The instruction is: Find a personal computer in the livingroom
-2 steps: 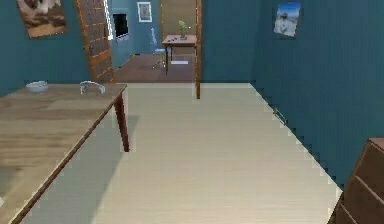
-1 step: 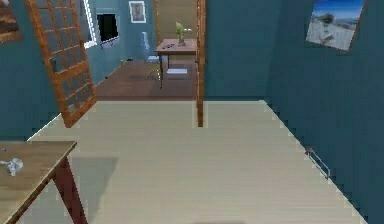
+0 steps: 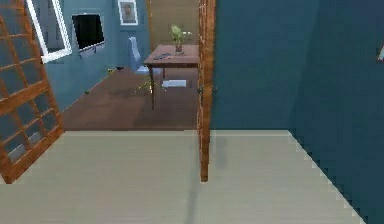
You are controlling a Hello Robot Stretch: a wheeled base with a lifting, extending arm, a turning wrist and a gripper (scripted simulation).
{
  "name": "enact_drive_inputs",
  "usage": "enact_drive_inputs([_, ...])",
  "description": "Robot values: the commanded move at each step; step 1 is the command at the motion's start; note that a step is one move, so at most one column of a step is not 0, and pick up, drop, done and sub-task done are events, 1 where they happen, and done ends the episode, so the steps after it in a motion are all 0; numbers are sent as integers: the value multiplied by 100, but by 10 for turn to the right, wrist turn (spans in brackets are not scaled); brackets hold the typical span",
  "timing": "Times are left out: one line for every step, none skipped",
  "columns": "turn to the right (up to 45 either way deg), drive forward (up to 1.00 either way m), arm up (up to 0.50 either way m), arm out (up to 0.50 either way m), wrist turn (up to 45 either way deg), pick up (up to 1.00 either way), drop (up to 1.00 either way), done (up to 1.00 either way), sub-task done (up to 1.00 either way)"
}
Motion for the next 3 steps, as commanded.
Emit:
enact_drive_inputs([-120, 0, 0, 0, 0, 0, 0, 0, 0])
enact_drive_inputs([0, 20, 0, 0, 0, 0, 0, 0, 0])
enact_drive_inputs([-300, 0, 0, 0, 0, 0, 0, 0, 0])
